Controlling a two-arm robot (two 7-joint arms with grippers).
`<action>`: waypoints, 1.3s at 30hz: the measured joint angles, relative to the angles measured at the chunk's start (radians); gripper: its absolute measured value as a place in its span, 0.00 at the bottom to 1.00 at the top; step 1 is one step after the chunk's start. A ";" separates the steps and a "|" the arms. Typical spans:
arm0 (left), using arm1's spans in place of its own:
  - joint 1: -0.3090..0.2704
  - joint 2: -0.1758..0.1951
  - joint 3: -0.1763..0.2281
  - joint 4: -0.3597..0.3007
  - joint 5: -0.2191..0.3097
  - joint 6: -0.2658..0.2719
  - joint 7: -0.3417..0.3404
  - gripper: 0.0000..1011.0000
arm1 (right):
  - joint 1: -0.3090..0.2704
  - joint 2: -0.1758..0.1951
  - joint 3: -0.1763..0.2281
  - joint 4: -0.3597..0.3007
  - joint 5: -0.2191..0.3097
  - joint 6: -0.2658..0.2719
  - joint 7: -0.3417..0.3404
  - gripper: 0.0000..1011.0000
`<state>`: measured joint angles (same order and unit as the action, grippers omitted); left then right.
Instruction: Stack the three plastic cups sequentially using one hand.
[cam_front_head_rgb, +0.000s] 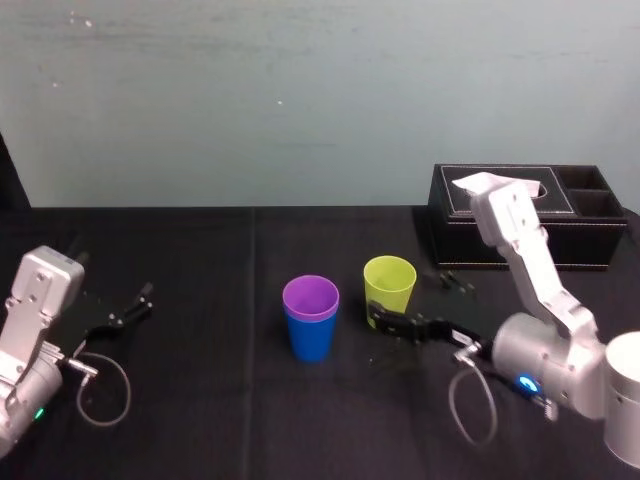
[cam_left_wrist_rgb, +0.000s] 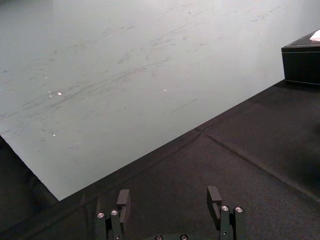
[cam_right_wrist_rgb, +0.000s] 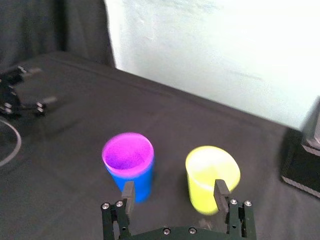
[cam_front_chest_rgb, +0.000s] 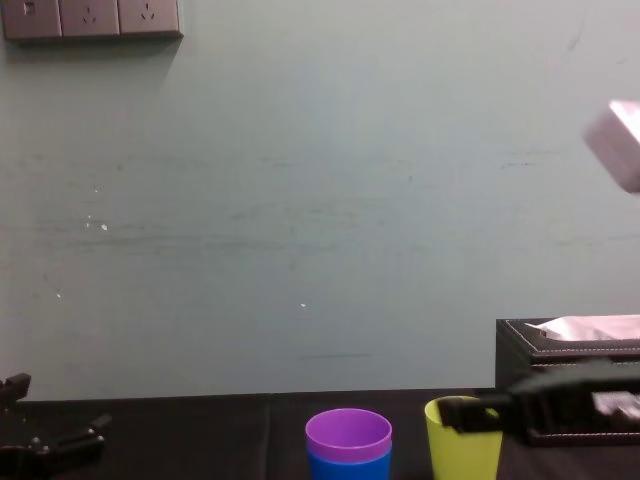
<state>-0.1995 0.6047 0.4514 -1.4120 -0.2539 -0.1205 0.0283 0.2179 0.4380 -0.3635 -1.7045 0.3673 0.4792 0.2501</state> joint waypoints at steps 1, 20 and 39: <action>0.000 0.000 0.000 0.000 0.000 0.000 0.000 0.99 | -0.012 0.002 0.007 -0.004 0.001 0.003 -0.005 0.99; 0.000 0.000 0.000 0.000 0.000 0.000 0.000 0.99 | -0.057 -0.070 0.073 0.100 -0.029 0.008 -0.059 0.99; 0.000 0.000 0.000 0.000 0.000 0.000 0.000 0.99 | 0.039 -0.153 0.053 0.267 -0.107 -0.056 -0.047 0.99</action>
<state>-0.1995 0.6047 0.4513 -1.4120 -0.2539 -0.1205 0.0283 0.2571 0.2853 -0.3103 -1.4372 0.2605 0.4235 0.2028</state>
